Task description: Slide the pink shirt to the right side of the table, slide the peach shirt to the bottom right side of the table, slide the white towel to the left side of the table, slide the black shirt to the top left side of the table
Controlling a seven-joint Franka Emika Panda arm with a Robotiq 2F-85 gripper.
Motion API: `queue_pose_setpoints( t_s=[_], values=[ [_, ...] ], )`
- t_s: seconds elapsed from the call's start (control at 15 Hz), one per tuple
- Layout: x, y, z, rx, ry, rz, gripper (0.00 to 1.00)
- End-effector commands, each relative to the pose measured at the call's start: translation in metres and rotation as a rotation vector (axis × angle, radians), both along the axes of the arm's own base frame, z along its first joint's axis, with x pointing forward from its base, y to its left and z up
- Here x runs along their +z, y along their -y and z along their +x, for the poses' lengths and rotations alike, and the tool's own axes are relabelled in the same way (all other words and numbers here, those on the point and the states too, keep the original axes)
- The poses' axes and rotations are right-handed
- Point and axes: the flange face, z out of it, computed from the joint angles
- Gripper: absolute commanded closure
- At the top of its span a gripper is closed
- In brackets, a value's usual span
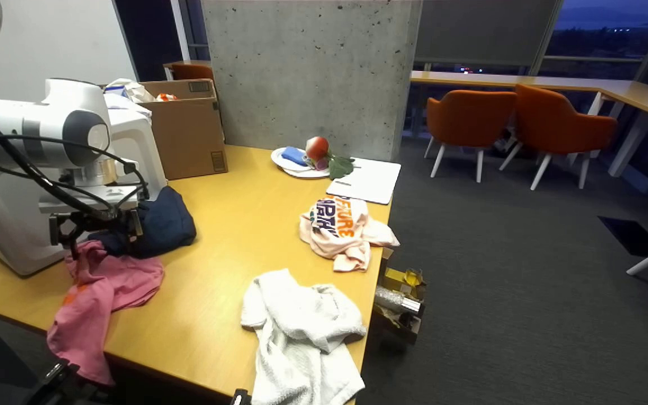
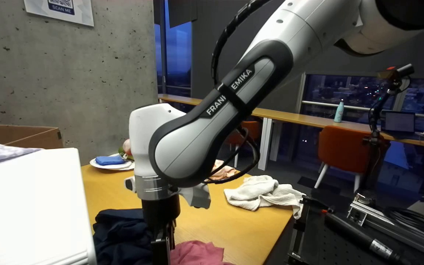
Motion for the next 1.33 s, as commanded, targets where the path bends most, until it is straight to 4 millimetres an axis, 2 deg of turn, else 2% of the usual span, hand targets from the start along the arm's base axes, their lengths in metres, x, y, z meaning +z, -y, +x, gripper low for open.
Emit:
queue_pose_setpoints(
  t_s=[0.0, 0.27, 0.53, 0.73, 1.13, 1.27],
  values=[
    [0.037, 0.015, 0.014, -0.007, 0.017, -0.005, 0.00],
    [0.036, 0.030, 0.031, -0.007, 0.065, -0.015, 0.00],
    [0.017, 0.044, 0.043, -0.005, 0.079, -0.036, 0.00],
    [-0.007, 0.051, 0.053, 0.007, 0.112, -0.046, 0.00],
    [-0.032, 0.038, 0.069, 0.036, 0.211, -0.050, 0.00],
    [-0.034, 0.043, 0.071, 0.032, 0.216, -0.070, 0.00]
  ],
)
